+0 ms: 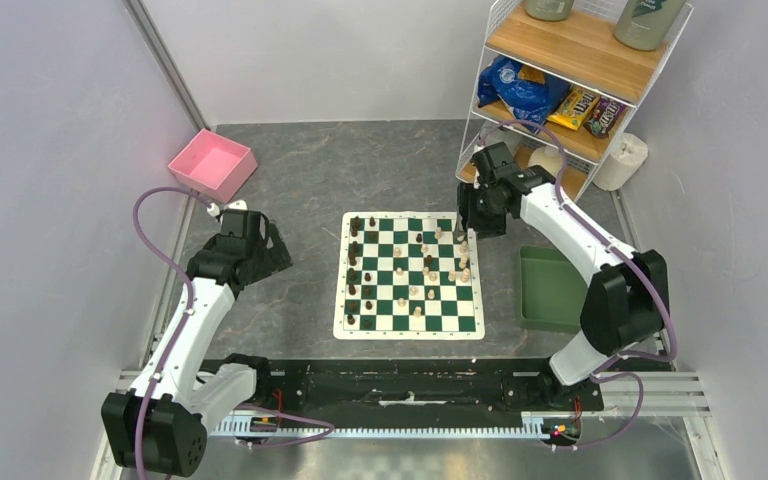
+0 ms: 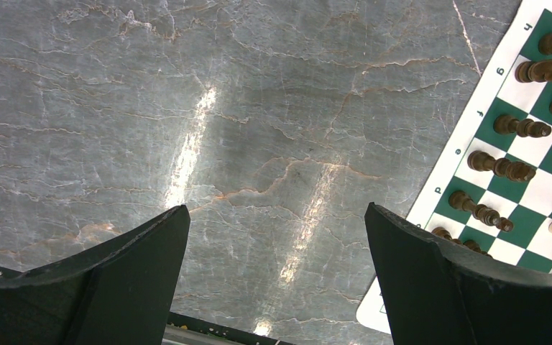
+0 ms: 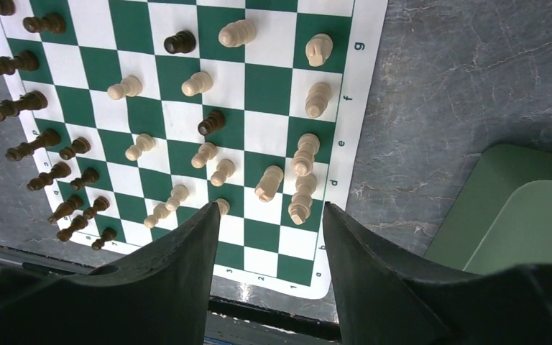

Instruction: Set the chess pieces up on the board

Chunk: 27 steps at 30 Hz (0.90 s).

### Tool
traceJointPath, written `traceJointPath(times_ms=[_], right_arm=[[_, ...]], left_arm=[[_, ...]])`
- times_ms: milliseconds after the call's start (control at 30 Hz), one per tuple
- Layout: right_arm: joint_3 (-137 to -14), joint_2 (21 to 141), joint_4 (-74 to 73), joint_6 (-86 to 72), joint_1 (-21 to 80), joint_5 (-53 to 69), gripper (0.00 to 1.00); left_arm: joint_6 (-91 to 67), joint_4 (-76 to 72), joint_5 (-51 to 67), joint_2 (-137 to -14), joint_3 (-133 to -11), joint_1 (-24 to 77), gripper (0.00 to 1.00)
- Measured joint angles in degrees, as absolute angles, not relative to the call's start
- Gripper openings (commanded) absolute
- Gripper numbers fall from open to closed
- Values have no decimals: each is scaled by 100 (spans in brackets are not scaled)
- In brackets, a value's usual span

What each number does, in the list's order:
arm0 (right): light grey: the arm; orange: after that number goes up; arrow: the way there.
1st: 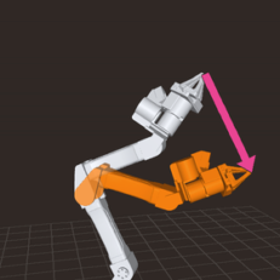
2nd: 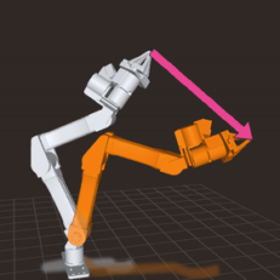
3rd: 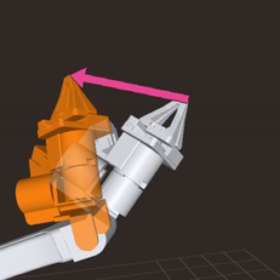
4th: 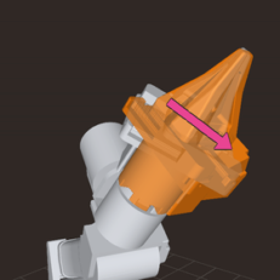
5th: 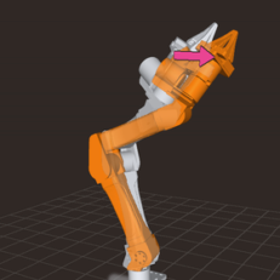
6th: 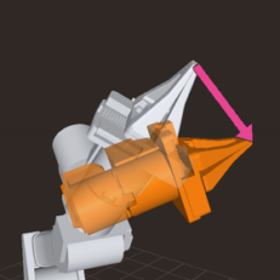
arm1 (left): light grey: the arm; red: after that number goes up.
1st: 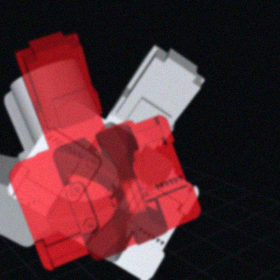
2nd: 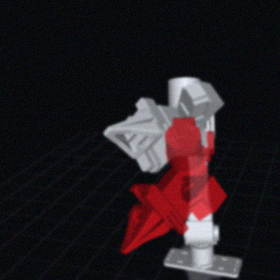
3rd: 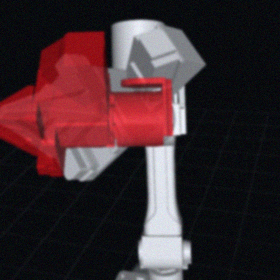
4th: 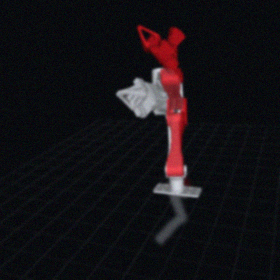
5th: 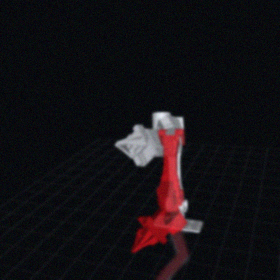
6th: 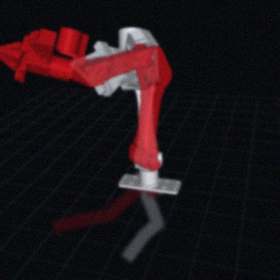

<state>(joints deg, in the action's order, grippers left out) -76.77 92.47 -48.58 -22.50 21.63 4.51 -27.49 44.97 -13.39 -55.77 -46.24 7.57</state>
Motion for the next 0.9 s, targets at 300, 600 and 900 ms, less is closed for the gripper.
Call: traceJointPath(times_ms=[300, 600, 900], right_arm=[[-7682, 8882, -4869, -2349, 2161, 366, 69], [-7491, 8532, -4853, -2556, 2163, 556, 73], [-7026, 8344, -4860, -2657, 2359, 913, 62]], left_arm=[[-2751, 4501, -1337, -5441, -4624, 757, 99], [-2746, 4519, -1334, -5290, -4624, 757, 99], [-2755, 4423, -1070, -4873, -4624, 757, 100]])
